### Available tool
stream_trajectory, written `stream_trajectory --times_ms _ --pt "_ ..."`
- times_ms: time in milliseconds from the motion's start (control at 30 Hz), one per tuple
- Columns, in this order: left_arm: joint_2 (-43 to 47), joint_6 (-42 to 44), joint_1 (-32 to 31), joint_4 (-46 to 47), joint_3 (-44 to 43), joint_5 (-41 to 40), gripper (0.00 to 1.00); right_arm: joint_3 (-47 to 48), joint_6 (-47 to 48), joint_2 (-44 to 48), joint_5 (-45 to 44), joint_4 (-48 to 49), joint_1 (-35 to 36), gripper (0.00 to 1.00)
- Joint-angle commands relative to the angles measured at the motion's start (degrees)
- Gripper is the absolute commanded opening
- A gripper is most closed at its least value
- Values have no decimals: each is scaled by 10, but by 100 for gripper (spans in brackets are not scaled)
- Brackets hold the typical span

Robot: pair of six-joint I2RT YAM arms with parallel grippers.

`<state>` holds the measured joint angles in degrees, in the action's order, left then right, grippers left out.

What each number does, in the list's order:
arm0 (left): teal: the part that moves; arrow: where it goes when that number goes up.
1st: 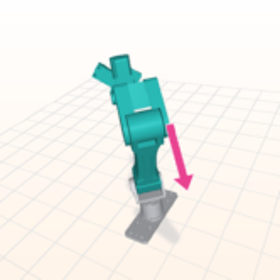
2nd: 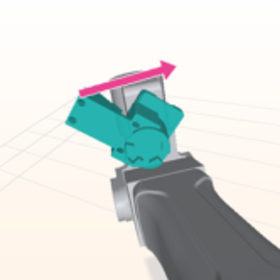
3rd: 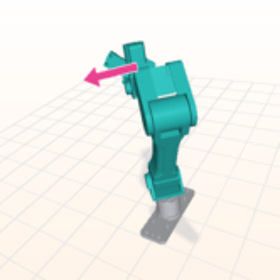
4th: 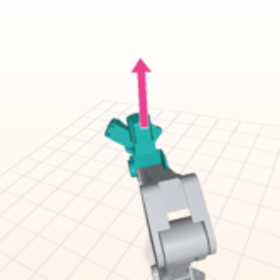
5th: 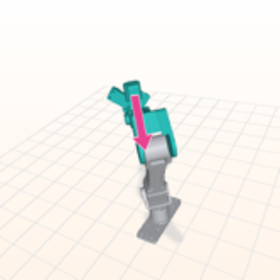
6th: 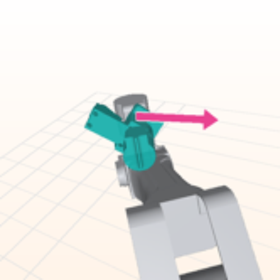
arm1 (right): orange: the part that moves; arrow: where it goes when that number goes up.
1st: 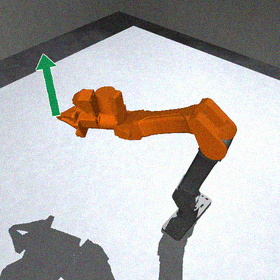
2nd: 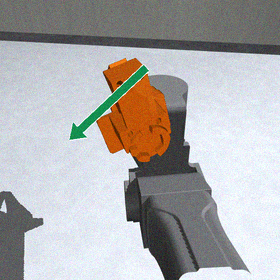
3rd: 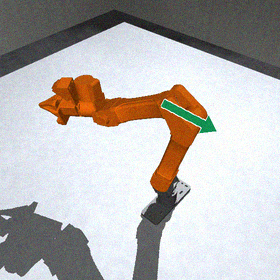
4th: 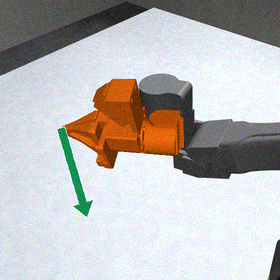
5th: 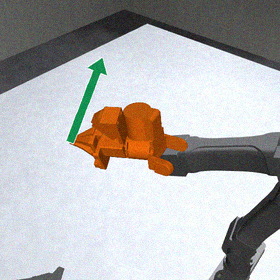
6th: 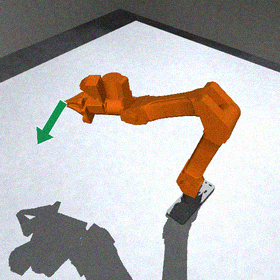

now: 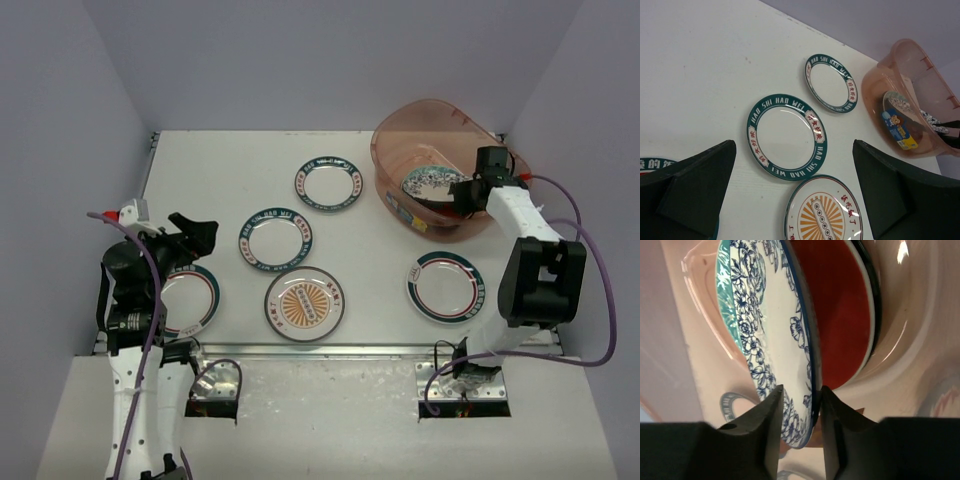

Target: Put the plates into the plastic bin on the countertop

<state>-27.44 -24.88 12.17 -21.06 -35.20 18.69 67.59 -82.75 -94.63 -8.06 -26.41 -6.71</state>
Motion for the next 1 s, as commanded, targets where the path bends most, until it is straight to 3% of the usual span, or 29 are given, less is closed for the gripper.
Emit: stream_trajectory --times_ms 0,100,167,267,500,633,767,867,967 --pt "-2 11 -9 23 -4 3 100 58 21 6 13 32 -3 54" --pt "-7 12 -10 18 -8 -1 100 81 -5 3 22 -48 -3 88" --pt "-15 14 -11 15 -11 -3 100 117 -17 -17 35 -157 -3 99" --pt "-30 16 -11 11 -16 -4 100 186 -5 -49 62 -241 -4 99" --pt "-69 21 -11 -8 -44 -13 100 185 19 -29 70 -298 0 99" --pt "-105 37 -11 -29 -88 -35 100 152 142 71 105 -145 44 99" --pt "-150 54 -12 -43 -121 -78 100 85 355 186 167 42 169 99" --pt "-167 68 -20 -43 -119 -120 100 -33 437 261 291 105 230 99" --pt "-160 71 -26 -29 -96 -124 100 -118 476 287 375 95 272 97"
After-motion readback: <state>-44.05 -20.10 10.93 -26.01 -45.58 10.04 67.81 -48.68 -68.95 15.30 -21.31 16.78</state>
